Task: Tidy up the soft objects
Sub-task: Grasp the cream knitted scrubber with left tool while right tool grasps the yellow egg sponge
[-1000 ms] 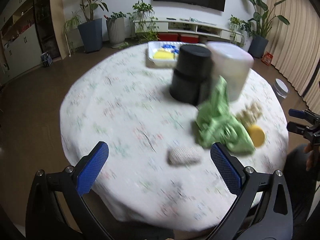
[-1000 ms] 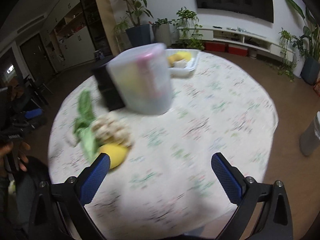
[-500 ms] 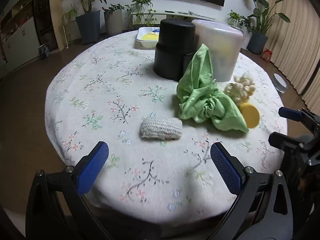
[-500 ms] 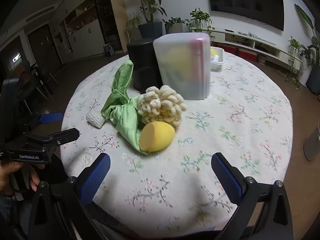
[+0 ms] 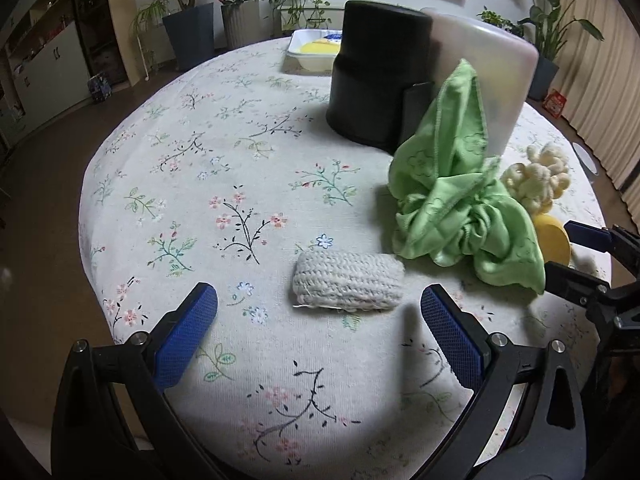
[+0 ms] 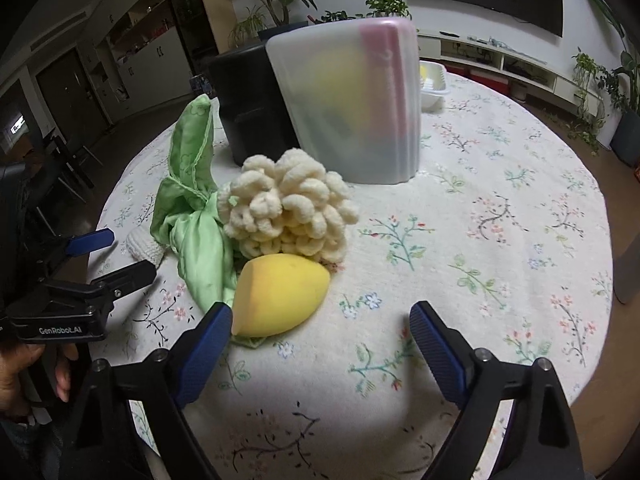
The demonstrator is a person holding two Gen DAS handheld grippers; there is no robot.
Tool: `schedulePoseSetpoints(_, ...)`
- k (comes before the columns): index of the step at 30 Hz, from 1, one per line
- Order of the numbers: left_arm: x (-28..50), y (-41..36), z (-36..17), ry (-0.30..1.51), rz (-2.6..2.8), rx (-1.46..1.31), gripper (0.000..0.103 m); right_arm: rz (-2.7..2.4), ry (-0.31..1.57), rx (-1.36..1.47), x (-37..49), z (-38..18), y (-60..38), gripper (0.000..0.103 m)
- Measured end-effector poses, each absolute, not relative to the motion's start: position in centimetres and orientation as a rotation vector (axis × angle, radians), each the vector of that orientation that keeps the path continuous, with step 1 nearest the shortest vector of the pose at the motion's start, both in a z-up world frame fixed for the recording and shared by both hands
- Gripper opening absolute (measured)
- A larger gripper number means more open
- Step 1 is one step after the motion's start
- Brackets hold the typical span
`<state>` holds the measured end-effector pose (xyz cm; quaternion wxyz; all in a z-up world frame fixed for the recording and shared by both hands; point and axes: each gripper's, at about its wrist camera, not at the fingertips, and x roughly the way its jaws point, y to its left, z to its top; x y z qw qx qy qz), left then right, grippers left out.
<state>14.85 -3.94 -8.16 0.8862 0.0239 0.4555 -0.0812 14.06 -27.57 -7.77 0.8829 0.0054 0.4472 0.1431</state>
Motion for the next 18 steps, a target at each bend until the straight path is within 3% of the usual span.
schedulePoseSetpoints(14,16.4,-3.8,-9.0,0.952,-0.135,0.051,0.103,0.332,0.931,0.003,15.6,-8.2,-26.4,0.089)
schedulePoseSetpoints(18,16.3,-3.9,-9.1,0.947,-0.129,0.054,0.103,0.335,0.921,-0.028,15.3,-8.2,-25.8,0.080)
